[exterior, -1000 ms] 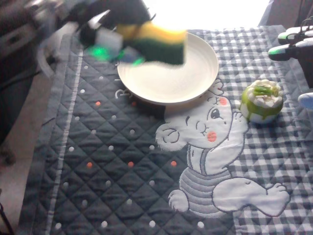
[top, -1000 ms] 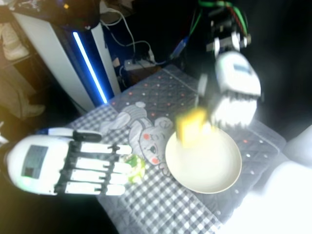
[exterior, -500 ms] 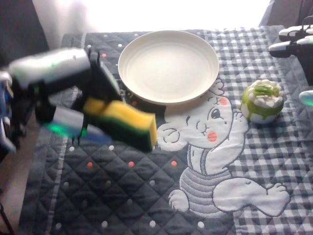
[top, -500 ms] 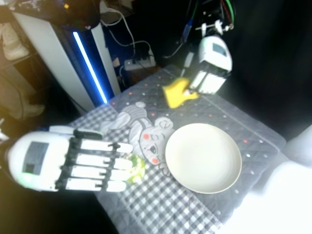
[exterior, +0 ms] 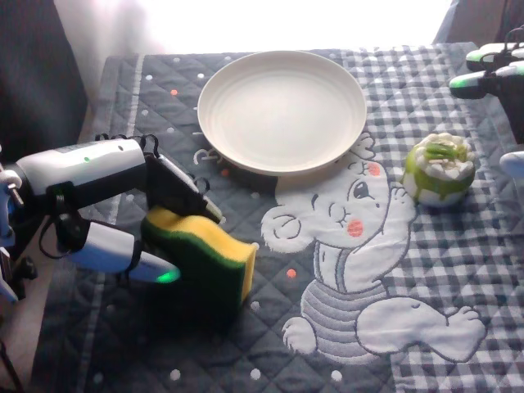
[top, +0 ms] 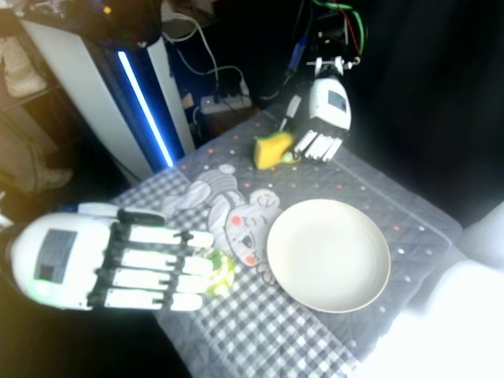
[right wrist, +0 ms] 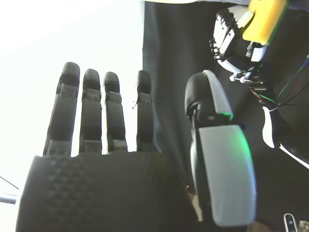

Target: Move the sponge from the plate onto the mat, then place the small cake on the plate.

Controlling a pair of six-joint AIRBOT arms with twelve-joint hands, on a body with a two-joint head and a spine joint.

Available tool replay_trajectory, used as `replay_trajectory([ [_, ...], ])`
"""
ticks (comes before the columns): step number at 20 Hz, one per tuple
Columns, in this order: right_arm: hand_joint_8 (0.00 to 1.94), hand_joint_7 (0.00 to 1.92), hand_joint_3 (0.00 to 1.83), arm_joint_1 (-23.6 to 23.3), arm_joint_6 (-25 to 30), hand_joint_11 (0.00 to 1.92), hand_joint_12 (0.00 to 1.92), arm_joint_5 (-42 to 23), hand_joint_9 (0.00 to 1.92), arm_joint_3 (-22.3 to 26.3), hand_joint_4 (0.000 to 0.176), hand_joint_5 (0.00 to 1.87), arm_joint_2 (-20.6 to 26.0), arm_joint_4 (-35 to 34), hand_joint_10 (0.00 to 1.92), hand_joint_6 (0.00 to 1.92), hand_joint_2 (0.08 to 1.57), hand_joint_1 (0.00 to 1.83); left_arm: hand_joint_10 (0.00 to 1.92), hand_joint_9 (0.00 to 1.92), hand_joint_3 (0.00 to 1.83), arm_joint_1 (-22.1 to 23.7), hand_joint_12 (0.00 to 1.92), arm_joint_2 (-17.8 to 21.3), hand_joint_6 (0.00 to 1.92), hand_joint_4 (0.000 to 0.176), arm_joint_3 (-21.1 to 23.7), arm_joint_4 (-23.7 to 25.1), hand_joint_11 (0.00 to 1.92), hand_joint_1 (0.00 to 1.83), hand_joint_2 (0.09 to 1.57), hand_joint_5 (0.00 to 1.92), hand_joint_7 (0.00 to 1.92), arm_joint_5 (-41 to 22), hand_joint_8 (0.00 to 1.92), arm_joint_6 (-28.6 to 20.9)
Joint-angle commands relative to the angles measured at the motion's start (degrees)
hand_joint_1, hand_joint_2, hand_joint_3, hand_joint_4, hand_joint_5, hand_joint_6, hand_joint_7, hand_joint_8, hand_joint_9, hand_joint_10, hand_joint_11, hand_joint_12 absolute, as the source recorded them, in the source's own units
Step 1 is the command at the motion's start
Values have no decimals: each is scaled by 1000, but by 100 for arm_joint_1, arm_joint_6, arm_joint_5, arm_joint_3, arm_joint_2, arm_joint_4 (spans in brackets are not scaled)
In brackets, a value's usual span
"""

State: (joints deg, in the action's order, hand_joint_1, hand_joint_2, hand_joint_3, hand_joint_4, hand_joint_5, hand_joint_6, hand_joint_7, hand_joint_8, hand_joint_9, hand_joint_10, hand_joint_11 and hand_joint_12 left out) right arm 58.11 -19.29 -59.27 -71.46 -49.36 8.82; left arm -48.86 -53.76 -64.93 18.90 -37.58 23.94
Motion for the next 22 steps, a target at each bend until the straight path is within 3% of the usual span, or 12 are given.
replay_trajectory([
  [1,4,312,0,-57,38,323,24,-634,297,-10,116,464,30,-239,8,2,1187,660,660,612,0,34,1279,45,0,0,10,-185,73,968,953,818,836,-677,46,-53],
  [6,2,327,0,-58,38,367,35,-653,333,-37,99,457,43,-181,6,0,1181,695,439,415,0,-69,1261,189,0,30,134,-589,0,973,800,630,626,-1199,0,74],
  [7,1,325,2,-60,38,340,22,-755,321,-49,105,442,43,-155,1,0,1191,653,339,344,0,-89,1059,226,2,37,149,-680,0,960,788,574,520,-1351,0,74],
  [9,2,311,9,-107,38,245,1,-1019,264,-68,137,415,48,-171,0,0,1216,573,113,192,0,-69,345,263,3,109,160,-831,0,909,771,357,271,-1672,4,87],
  [11,2,312,0,-254,16,247,8,-1113,257,-120,121,418,15,-182,6,2,1205,686,15,88,0,-5,182,274,0,95,160,-1006,0,909,734,307,163,-1972,0,195],
  [13,0,267,0,-502,0,271,16,-1101,252,-274,146,399,-119,-100,1,0,1167,670,2,12,1,5,27,279,1,78,151,-1307,0,887,743,247,86,-2334,2,334],
  [15,0,260,0,-817,1,336,40,-848,282,-407,138,372,-233,153,9,0,1130,591,0,0,8,-8,0,274,1,108,143,-1539,0,877,762,189,73,-2533,8,458],
  [16,3,269,0,-894,1,269,12,-753,260,-440,159,327,-265,236,1,0,1136,440,11,29,7,-24,15,271,0,106,144,-1597,32,842,760,157,90,-2583,13,481],
  [18,1,256,0,-1073,3,234,13,-412,209,-547,126,311,-378,518,0,0,1148,488,5,21,14,-79,27,256,3,118,149,-1705,49,812,783,130,73,-2697,2,493],
  [20,1,188,0,-1193,127,234,26,12,165,-675,142,267,-499,852,14,1,1109,574,0,6,18,-107,23,245,3,109,156,-1743,34,829,799,132,59,-2723,1,493],
  [21,0,179,0,-1208,216,319,68,151,225,-746,100,262,-565,965,15,0,1048,700,7,22,18,-117,32,238,1,108,156,-1753,48,812,802,128,72,-2725,6,493],
  [22,0,169,0,-1212,329,349,85,291,237,-841,95,229,-652,1075,12,2,1012,834,9,29,13,-133,32,226,6,98,156,-1773,43,838,797,141,83,-2730,9,493],
])
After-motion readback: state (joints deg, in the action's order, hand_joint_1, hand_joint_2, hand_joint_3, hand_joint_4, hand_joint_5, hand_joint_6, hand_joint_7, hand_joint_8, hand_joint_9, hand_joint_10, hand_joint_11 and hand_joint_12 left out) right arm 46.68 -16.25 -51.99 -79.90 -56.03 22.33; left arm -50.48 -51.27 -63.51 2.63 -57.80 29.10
